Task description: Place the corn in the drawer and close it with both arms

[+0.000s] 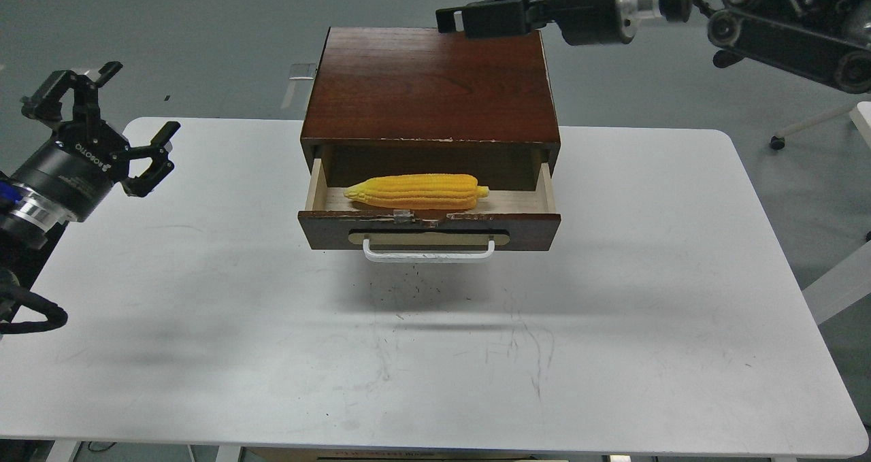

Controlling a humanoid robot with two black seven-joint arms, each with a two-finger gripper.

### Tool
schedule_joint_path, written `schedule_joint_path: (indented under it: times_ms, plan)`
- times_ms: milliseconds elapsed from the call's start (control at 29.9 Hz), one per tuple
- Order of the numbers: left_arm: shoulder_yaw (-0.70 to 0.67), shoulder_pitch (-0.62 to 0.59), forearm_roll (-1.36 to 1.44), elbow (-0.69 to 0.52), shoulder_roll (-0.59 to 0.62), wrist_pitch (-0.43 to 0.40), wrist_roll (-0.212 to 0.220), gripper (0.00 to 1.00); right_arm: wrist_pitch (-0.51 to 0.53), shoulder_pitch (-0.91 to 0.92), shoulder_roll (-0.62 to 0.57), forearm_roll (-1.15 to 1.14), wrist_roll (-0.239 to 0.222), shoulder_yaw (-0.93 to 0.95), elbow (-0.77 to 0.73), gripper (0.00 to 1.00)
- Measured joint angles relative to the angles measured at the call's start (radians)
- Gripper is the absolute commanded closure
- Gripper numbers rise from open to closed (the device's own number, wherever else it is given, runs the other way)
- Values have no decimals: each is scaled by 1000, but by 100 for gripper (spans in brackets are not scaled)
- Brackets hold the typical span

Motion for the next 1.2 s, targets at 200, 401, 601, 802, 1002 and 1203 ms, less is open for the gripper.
schedule_joint_path:
  times_ms: [200, 401, 601, 802, 1002, 1203]
  plan:
    - [-27, 0, 0, 22, -5, 0, 0, 1, -5, -343, -119, 211, 0, 267, -5, 3]
    - [-31, -6, 3, 18, -22, 0, 0, 1, -11, -677, -128, 335, 0, 545, -16, 3]
    - [-33, -29, 96, -2, -17, 0, 0, 1, -13, -862, -113, 407, 0, 639, -53, 3]
    - [-35, -100, 329, -145, 23, 0, 0, 1, -13, -910, -112, 415, 0, 646, -76, 2]
    - [-36, -149, 612, -353, 17, 0, 0, 1, -13, -930, -112, 417, 0, 646, -82, 2]
    - [-36, -177, 1021, -460, -71, 0, 0, 2, -13, -949, -110, 417, 0, 646, -83, 2]
